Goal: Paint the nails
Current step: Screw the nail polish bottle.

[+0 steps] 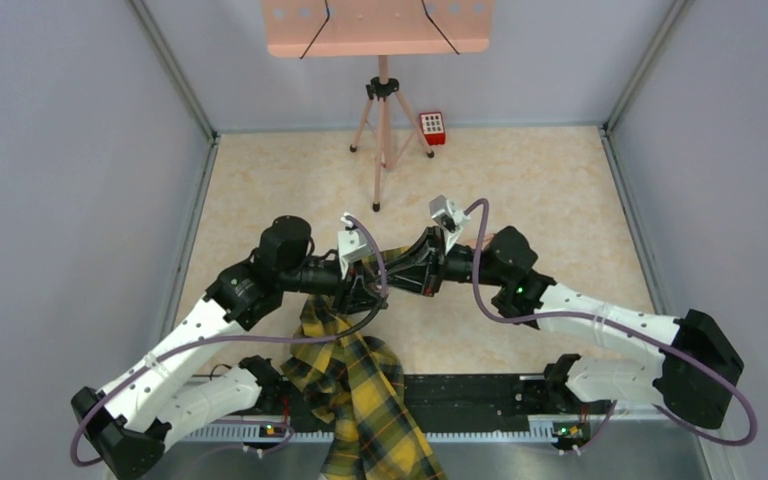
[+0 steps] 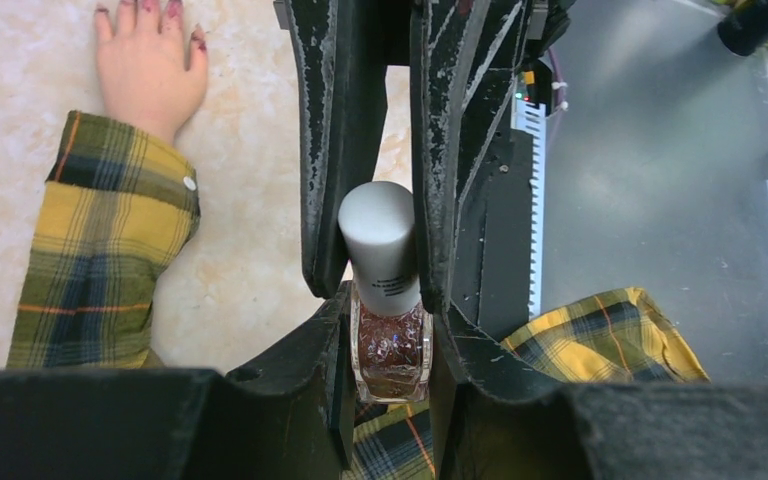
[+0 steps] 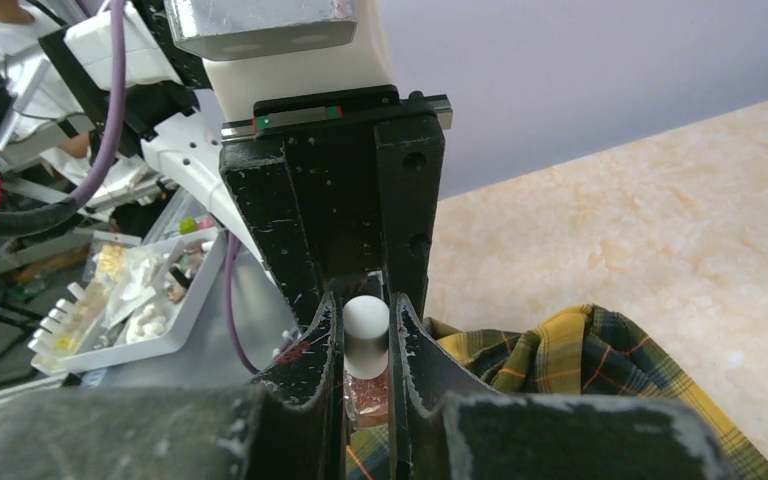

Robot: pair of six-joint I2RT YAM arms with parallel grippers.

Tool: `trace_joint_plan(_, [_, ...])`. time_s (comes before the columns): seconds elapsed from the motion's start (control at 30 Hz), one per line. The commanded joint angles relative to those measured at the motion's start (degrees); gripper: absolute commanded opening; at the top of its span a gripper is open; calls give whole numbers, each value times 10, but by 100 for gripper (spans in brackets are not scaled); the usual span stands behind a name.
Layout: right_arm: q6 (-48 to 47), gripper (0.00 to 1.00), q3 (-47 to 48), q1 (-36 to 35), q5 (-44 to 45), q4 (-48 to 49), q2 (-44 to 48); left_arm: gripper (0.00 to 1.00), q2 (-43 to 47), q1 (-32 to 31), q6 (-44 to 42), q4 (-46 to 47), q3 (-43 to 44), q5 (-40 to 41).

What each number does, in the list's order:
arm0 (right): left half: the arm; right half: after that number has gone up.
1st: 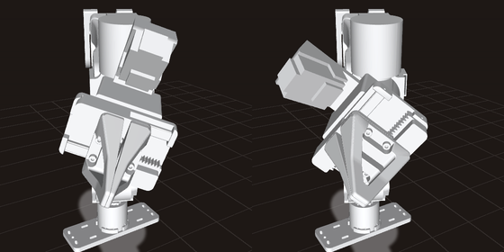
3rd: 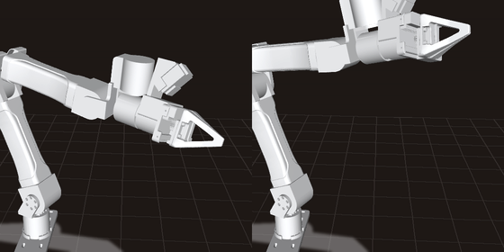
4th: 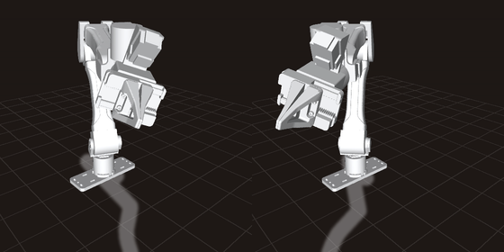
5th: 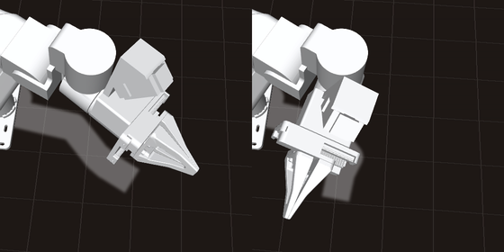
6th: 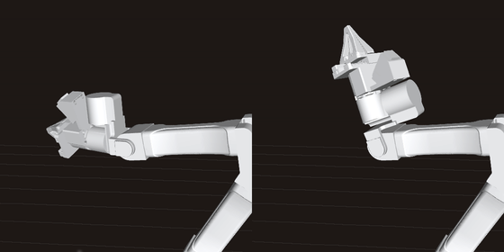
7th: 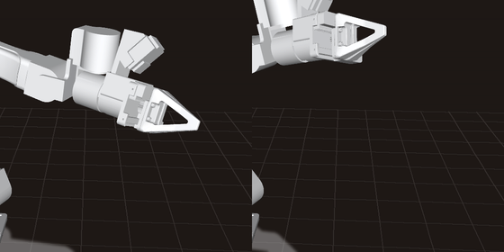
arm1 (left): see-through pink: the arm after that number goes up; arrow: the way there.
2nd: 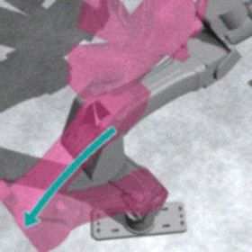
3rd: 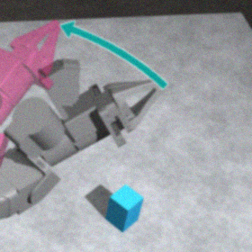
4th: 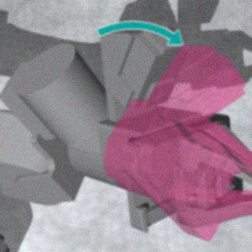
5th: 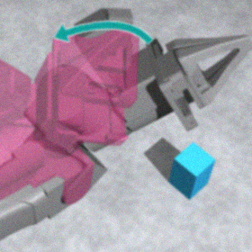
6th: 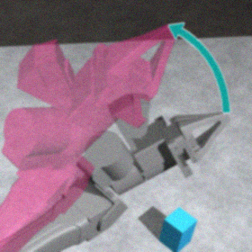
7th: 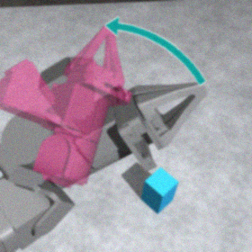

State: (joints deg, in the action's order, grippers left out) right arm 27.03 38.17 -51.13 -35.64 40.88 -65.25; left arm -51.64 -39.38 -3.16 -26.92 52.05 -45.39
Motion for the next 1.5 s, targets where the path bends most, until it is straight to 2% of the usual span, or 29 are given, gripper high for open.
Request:
trace_joint_plan(0.0, [-51, 0, 30, -38, 10, -57, -11, 0, 37, 1, -2, 51, -7, 65])
trace_joint_plan(0.13, [-75, 0, 41, -58, 52, -101, -26, 0, 57, 2, 12, 65, -14, 142])
trace_joint_plan(0.33, [-28, 0, 50, -68, 84, -89, -79, 0, 87, 3, 16, 93, -34, 248])
trace_joint_plan(0.53, [-8, 0, 118, -109, 213, -181, -153, 0, 79, 2, 21, 95, -45, 418])
trace_joint_plan(0.67, [51, 0, 160, -121, 284, -228, -215, 0, 78, 3, 30, 97, -51, 493])
trace_joint_plan(0.97, [111, 0, 194, -156, 382, -231, -258, 0, 70, 2, 30, 91, -50, 503])
trace_joint_plan(1.3, [89, 0, 179, -156, 439, -230, -205, 0, 67, 3, 25, 92, -51, 442])
trace_joint_plan(1.33, [83, 3, 176, -156, 443, -229, -195, 0, 65, 3, 24, 92, -51, 431])
trace_joint_plan(1.4, [72, 21, 173, -156, 449, -228, -175, 0, 62, 3, 21, 92, -50, 419])
trace_joint_plan(1.47, [58, 34, 170, -156, 449, -225, -152, 0, 58, 3, 20, 90, -49, 408])
